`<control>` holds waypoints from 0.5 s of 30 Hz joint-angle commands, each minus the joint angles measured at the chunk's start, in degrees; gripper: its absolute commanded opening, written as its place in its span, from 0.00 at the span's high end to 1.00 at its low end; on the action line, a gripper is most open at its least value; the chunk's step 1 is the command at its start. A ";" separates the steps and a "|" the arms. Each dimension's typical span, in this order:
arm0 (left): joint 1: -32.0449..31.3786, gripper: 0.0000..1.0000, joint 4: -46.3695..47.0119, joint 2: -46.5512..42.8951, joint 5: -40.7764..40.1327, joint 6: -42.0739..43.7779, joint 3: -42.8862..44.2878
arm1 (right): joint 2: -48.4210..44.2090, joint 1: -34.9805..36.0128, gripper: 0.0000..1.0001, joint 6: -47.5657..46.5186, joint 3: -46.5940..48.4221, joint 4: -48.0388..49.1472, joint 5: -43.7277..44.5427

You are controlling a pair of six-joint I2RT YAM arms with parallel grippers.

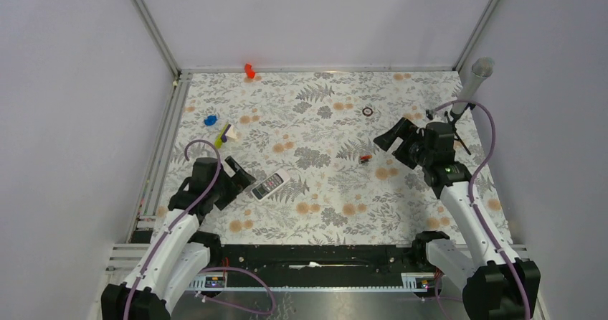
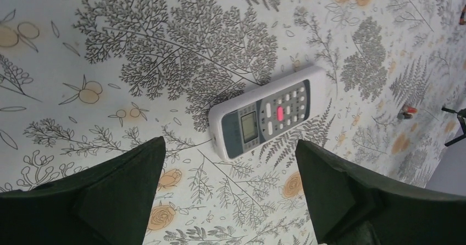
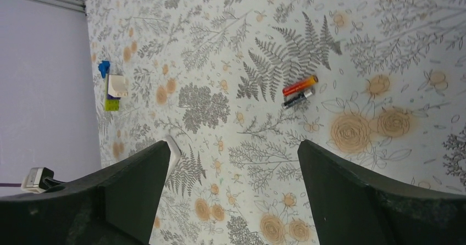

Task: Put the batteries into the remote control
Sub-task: Adjust the remote control at the center of the board.

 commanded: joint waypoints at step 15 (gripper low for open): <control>-1.96 0.45 23.20 16.53 11.97 -3.18 -4.16 | -3.68 1.32 0.09 6.01 -8.05 2.51 -2.66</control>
